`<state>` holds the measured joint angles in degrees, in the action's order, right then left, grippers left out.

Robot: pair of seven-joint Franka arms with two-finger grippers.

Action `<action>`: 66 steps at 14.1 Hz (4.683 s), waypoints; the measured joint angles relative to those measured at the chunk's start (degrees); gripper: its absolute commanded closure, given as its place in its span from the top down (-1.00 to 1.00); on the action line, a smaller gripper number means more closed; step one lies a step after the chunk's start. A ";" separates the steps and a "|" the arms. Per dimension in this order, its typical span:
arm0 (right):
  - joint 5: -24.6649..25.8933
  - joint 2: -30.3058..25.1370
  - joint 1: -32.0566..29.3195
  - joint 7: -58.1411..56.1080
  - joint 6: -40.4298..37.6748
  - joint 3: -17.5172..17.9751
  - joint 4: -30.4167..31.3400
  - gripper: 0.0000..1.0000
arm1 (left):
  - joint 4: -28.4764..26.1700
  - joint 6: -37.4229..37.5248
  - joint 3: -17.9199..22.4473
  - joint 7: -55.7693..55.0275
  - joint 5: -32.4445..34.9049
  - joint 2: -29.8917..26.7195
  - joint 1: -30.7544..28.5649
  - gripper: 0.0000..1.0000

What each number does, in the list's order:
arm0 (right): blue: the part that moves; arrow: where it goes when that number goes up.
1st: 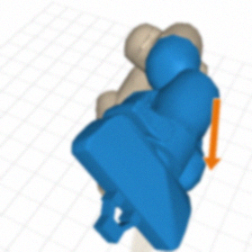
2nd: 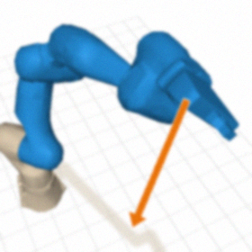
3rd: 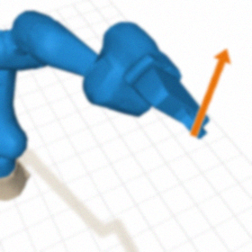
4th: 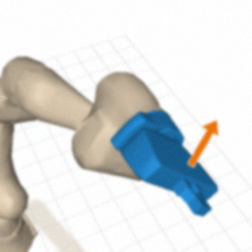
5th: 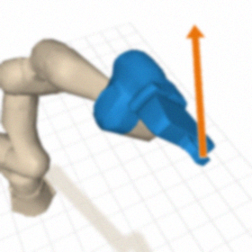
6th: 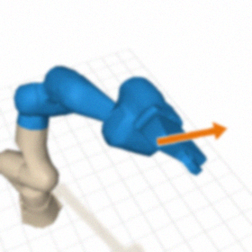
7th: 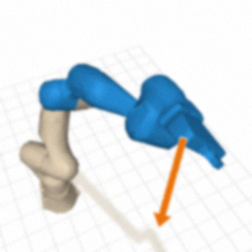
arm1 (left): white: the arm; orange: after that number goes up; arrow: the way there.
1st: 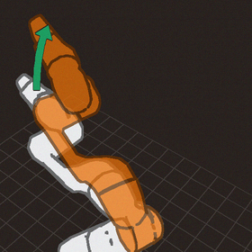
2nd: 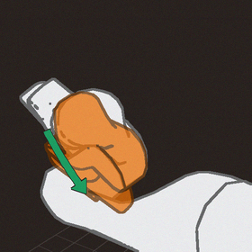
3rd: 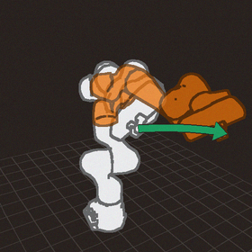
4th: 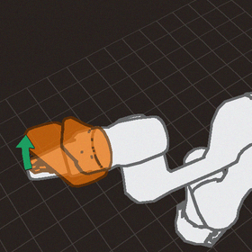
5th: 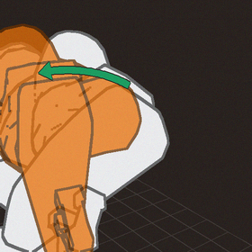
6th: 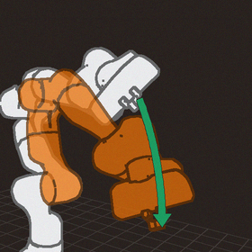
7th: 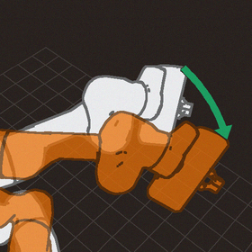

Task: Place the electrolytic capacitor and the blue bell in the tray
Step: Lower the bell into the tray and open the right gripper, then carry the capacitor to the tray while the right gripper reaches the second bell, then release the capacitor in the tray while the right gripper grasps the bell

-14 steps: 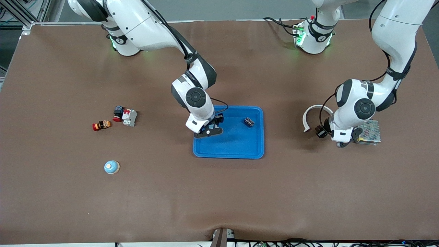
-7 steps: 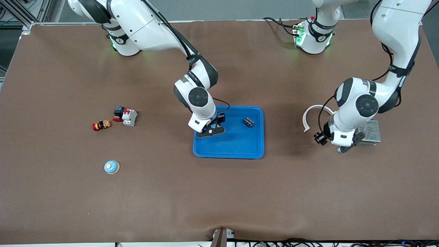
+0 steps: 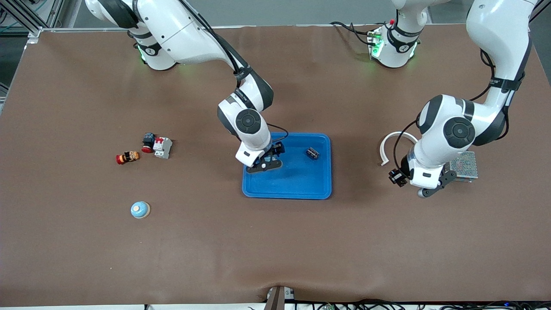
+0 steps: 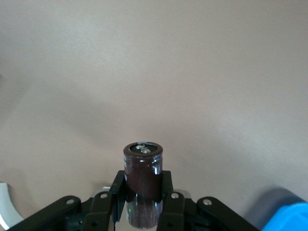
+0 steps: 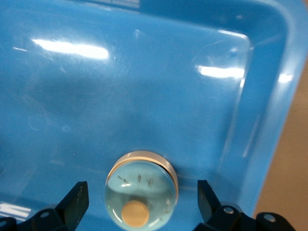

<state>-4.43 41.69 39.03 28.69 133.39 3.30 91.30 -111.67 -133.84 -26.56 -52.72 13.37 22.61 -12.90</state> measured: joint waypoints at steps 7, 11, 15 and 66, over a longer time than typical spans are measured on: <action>-0.03 -12.51 -14.25 -13.13 -18.85 -0.82 -4.27 1.00 | 2.55 0.06 -0.13 -9.29 0.00 0.25 6.78 -1.00; 0.09 -12.84 -19.39 -22.61 -21.55 -0.84 -6.19 1.00 | 5.02 0.40 -0.16 -14.61 0.00 1.73 10.27 -1.00; 0.83 -12.40 -24.25 -36.32 -19.88 -1.03 -6.22 1.00 | 7.28 1.18 -0.15 -17.09 0.00 3.36 11.58 -1.00; 10.67 1.98 -40.29 -96.69 4.75 -0.84 1.36 1.00 | 31.77 14.82 1.25 -31.52 1.69 18.31 23.73 1.00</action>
<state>6.24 43.67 -1.26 -68.00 138.14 2.46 92.66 -79.90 -119.02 -25.31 -84.24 15.06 40.92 10.83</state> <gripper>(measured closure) 0.000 0.000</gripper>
